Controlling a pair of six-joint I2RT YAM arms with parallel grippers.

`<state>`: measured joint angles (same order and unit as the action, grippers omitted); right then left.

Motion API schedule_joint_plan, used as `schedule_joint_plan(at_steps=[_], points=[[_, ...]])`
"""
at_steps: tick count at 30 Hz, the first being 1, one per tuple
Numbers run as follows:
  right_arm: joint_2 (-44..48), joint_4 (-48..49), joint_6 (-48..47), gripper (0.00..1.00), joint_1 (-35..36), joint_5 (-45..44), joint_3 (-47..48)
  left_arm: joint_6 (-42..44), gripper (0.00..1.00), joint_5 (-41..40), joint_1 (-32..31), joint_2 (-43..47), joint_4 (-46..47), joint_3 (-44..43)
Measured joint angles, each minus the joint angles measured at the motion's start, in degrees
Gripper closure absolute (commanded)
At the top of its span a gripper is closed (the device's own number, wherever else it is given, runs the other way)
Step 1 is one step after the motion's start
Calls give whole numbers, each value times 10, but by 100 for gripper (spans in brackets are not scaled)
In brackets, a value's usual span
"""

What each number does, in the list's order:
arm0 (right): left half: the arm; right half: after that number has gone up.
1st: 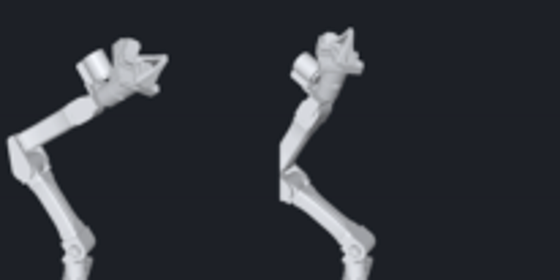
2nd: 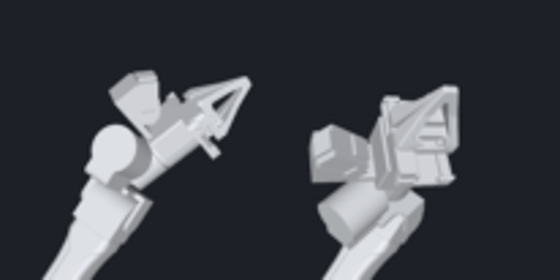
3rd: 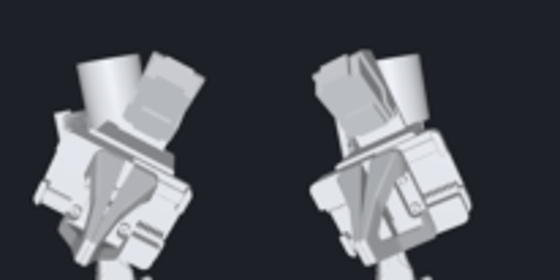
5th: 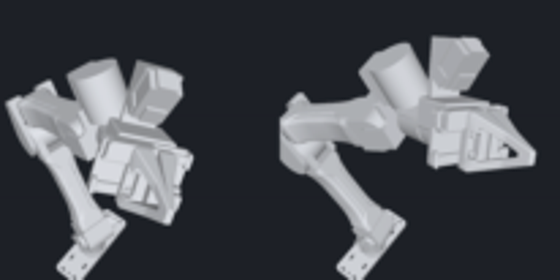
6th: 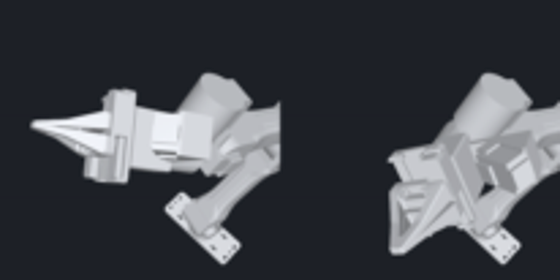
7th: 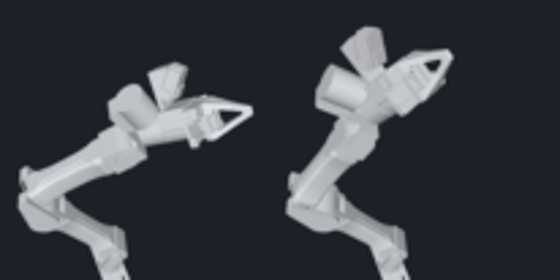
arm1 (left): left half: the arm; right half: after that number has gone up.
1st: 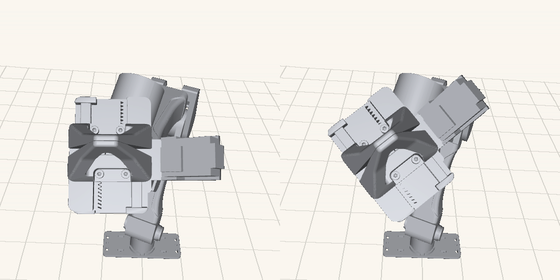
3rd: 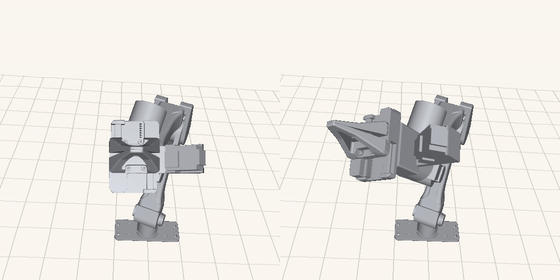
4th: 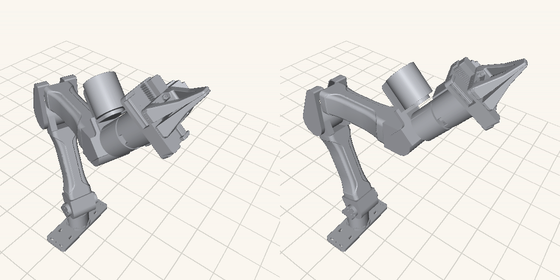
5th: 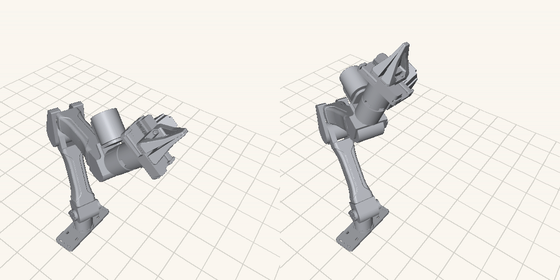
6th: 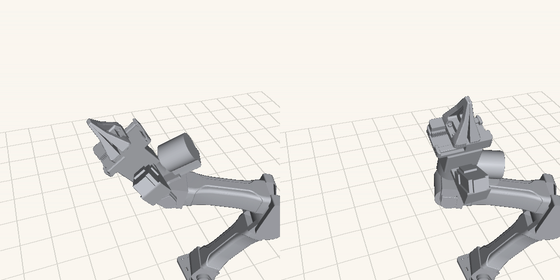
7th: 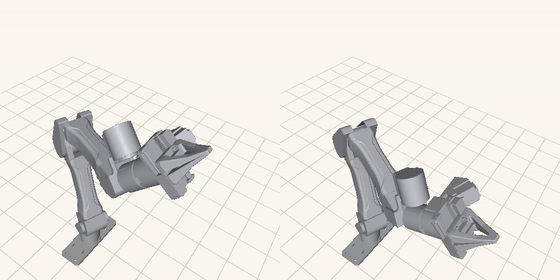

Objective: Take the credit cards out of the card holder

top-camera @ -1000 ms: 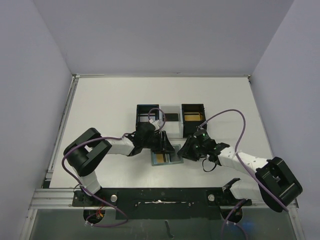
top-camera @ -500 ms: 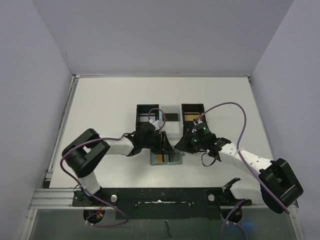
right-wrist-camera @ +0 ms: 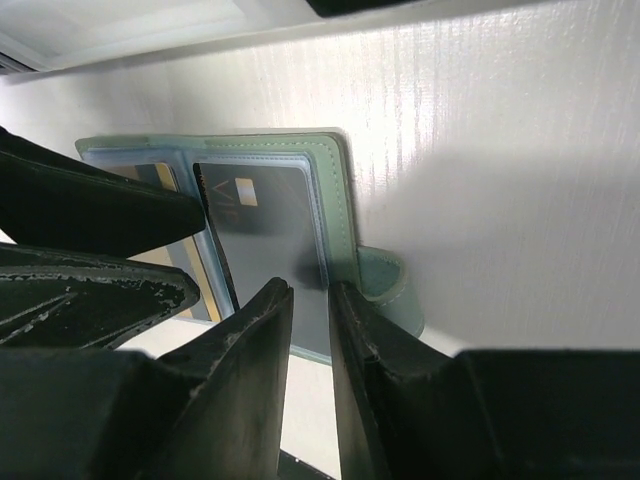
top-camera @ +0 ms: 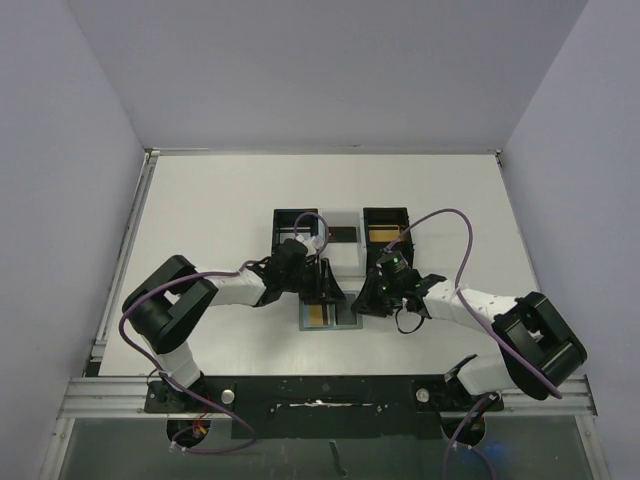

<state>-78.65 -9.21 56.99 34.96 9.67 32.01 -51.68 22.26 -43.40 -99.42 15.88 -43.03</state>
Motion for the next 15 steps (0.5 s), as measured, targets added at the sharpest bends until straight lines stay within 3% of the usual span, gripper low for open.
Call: schedule_joint_plan(at_steps=[8,15], points=[[-16,16,9,92,-2,8,0,22,55,0,0,0,-62,-24],[-31,39,20,95,-2,20,0,29,54,-28,0,13,-111,-33]])
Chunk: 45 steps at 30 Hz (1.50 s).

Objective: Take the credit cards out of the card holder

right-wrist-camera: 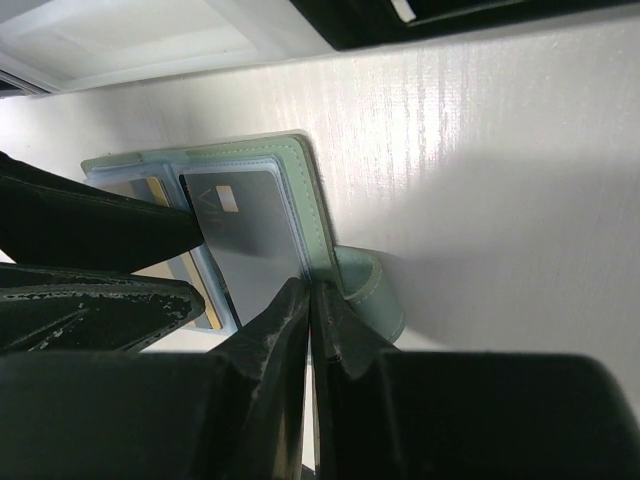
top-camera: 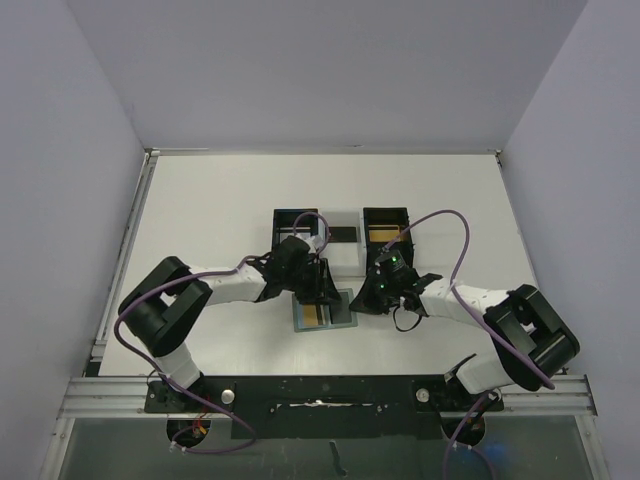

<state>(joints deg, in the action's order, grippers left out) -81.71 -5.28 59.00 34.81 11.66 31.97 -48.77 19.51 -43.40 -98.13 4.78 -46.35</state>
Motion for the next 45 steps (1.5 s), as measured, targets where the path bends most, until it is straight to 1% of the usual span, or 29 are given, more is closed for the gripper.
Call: schedule_joint_plan(at_steps=[3,7,12,17,23,27,28,31,38,45], points=[[-2,4,1,95,-1,3,0,2,54,-3,0,2,-16,-8],[-3,5,2,95,-3,7,-1,21,55,-26,-1,2,-76,-48],[-3,8,1,95,-4,9,-2,45,60,-34,-1,0,-129,-84],[-5,9,1,95,-7,14,-2,53,59,-19,-3,-31,-147,-88],[-6,21,2,94,-10,21,-8,60,60,-7,-5,-57,-170,-120],[-5,33,2,95,-12,28,-14,61,60,-6,-5,-60,-178,-125],[-5,37,3,95,-13,30,-17,59,60,-5,-5,-59,-174,-122],[-5,46,4,95,-15,35,-21,45,69,0,-3,-54,-151,-107],[-5,53,-1,96,-15,39,-24,-20,99,17,17,-30,-23,-16],[-4,60,0,96,-15,41,-27,-79,100,35,35,-30,93,36]])
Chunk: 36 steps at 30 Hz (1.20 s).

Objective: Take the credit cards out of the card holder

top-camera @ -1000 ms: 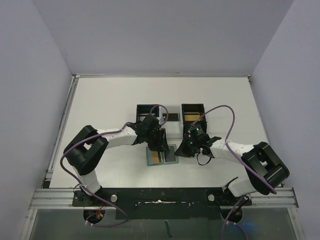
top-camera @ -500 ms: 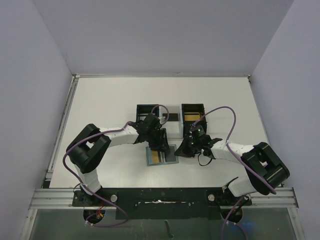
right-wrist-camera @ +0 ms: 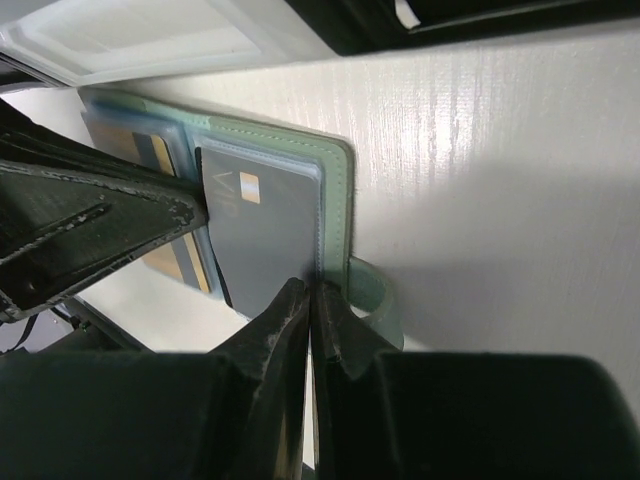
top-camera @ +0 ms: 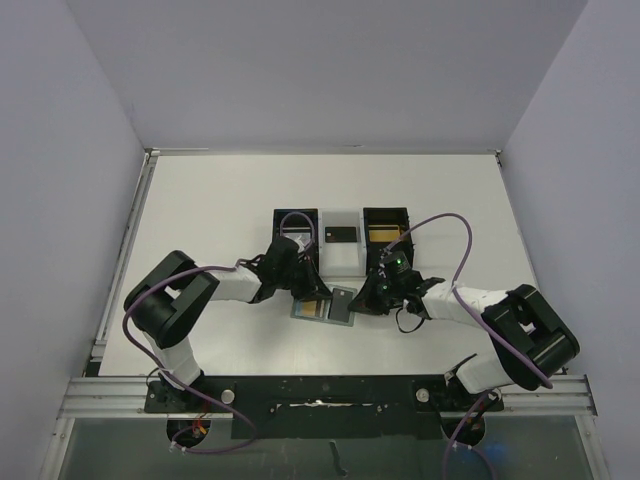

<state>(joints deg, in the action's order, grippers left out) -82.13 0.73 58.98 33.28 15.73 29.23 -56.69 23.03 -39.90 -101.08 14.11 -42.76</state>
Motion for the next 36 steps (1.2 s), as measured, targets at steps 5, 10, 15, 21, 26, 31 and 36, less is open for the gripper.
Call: schedule_joint_plan(at_steps=[5,10,15,21,26,31,36], points=[[0,6,4,96,0,2,-2,-20,100,9,3,0,61,8],[0,6,13,95,0,0,-3,-23,100,16,3,0,79,8],[1,6,17,95,0,-2,-4,0,94,15,3,0,58,1],[1,6,17,95,0,-2,-4,35,86,17,3,0,21,-14],[1,6,17,94,0,-2,-4,50,85,34,2,0,5,-14],[1,6,15,94,0,-1,-4,57,85,48,-10,-1,-5,-14],[1,6,14,94,0,-1,-4,53,96,51,-17,-1,-6,-14]])
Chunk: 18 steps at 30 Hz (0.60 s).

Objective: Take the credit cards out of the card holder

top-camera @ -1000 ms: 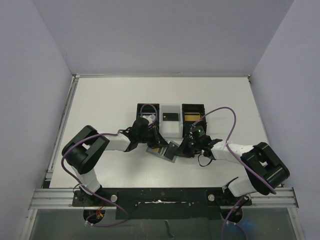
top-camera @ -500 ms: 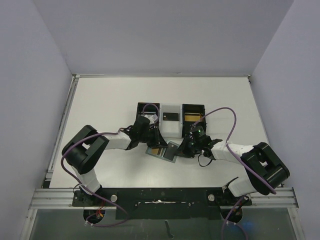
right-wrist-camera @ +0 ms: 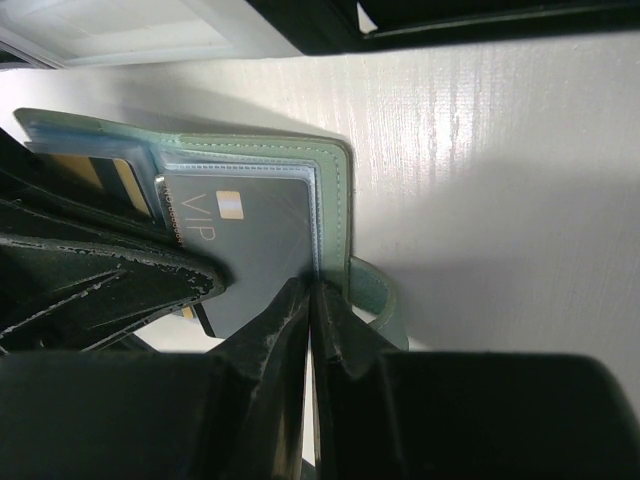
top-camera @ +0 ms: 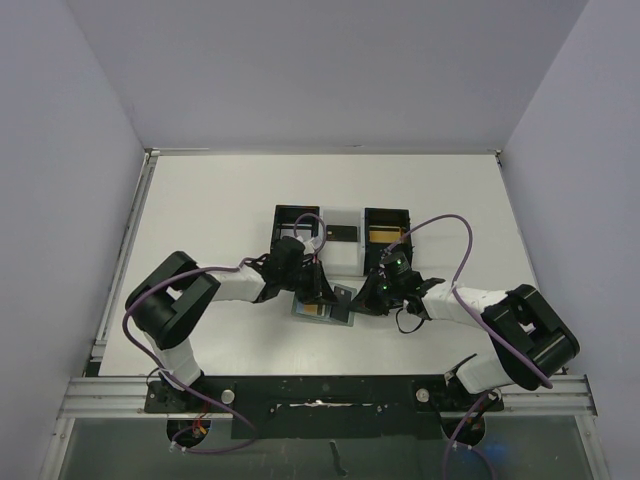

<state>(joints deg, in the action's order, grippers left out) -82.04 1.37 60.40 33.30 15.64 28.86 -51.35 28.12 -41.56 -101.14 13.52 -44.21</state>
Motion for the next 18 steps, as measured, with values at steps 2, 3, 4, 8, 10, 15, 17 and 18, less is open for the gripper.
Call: schedule_joint_plan(at_steps=[2,3,4,8,10,15,17,18], points=[[0,0,-1,94,0,0,0,-4,92,0,0,0,0,0],[0,0,-1,94,0,0,0,-5,86,0,0,0,0,0],[0,-1,-2,94,0,-1,0,-5,82,0,0,0,0,0],[0,-2,-4,94,0,-1,0,-6,76,-1,-3,3,-4,0],[0,-2,-4,94,0,-1,0,-7,77,-1,-4,7,-6,1],[0,-9,-7,94,0,-2,4,-9,81,0,-4,16,-6,5],[0,-13,-9,94,0,-2,6,-10,85,0,-4,18,-6,8],[-1,-15,-10,95,0,-2,8,-11,90,1,-3,18,-6,10]])
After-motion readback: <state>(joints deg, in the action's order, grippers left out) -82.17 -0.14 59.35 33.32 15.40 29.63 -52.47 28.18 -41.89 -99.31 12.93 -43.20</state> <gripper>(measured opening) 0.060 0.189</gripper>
